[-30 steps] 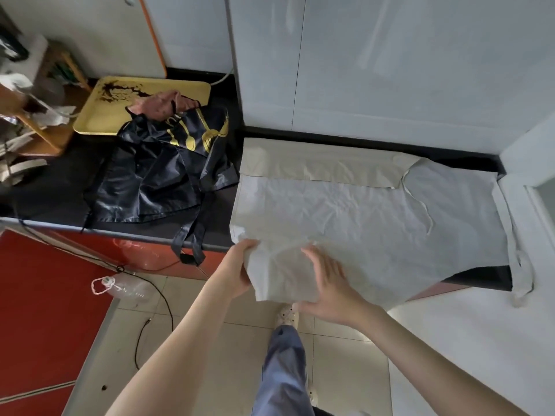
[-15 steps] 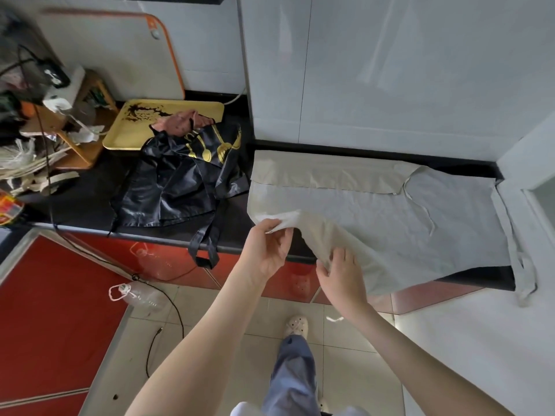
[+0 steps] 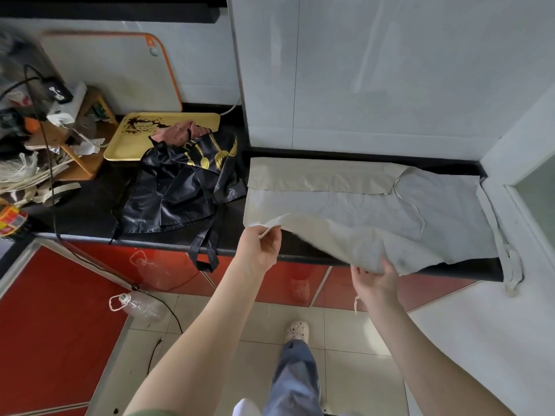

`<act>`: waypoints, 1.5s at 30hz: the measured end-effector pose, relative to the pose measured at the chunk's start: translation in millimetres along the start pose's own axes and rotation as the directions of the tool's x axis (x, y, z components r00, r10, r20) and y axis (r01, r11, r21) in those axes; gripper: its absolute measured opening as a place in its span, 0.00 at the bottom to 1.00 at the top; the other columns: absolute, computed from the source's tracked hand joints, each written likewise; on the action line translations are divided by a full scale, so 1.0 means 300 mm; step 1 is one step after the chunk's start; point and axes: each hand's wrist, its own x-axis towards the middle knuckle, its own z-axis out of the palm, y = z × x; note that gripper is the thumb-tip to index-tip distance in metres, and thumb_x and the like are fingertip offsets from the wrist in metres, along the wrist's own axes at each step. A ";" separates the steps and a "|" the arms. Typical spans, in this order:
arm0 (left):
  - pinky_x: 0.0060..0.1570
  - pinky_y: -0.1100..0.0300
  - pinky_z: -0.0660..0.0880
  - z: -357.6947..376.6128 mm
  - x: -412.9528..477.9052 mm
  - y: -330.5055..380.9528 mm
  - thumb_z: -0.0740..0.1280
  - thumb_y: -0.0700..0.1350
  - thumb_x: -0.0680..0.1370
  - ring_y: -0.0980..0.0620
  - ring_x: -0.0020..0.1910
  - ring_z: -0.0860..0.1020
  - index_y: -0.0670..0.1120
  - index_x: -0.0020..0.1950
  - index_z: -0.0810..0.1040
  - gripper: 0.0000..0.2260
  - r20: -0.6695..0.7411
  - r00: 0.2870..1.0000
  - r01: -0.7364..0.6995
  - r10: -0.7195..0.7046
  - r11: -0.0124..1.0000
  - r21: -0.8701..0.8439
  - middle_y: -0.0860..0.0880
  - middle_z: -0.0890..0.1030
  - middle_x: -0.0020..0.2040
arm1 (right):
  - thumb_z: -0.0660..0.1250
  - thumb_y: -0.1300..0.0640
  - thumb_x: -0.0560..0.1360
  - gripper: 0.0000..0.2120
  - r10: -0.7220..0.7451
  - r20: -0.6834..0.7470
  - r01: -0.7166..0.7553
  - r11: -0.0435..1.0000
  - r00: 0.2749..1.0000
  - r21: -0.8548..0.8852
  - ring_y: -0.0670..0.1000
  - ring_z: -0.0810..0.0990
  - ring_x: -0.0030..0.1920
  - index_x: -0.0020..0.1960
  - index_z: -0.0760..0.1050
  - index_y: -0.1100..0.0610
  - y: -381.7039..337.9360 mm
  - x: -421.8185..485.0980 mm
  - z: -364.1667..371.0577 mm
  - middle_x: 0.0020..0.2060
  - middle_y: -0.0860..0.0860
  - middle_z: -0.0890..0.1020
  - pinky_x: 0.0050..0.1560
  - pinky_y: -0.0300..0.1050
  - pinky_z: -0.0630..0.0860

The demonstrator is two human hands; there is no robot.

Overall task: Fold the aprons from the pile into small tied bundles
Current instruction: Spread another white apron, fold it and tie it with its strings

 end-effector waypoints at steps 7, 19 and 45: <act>0.25 0.62 0.78 -0.064 0.015 0.053 0.58 0.32 0.77 0.49 0.29 0.80 0.39 0.62 0.71 0.14 -0.216 0.976 0.064 0.000 0.955 0.289 0.40 0.77 0.50 | 0.64 0.58 0.77 0.04 -0.269 -0.201 0.244 0.959 0.942 -0.140 0.45 0.79 0.33 0.52 0.73 0.54 -0.109 -0.001 -0.021 0.39 0.47 0.79 0.30 0.36 0.76; 0.23 0.66 0.75 -0.013 0.115 0.139 0.59 0.35 0.80 0.52 0.28 0.79 0.38 0.57 0.76 0.09 -0.112 0.982 -0.104 0.151 0.931 0.349 0.44 0.80 0.41 | 0.58 0.59 0.76 0.07 -0.548 0.072 0.439 0.576 0.833 -0.690 0.48 0.69 0.22 0.39 0.68 0.57 -0.206 0.021 0.238 0.28 0.53 0.73 0.24 0.39 0.65; 0.50 0.54 0.76 0.089 0.726 0.283 0.65 0.45 0.73 0.44 0.46 0.78 0.42 0.45 0.75 0.07 -0.198 0.956 0.232 0.218 -0.141 0.962 0.44 0.79 0.44 | 0.65 0.48 0.72 0.05 -0.215 0.348 0.199 -0.511 0.912 -0.836 0.50 0.78 0.43 0.46 0.71 0.46 -0.165 0.494 0.319 0.41 0.48 0.78 0.44 0.47 0.77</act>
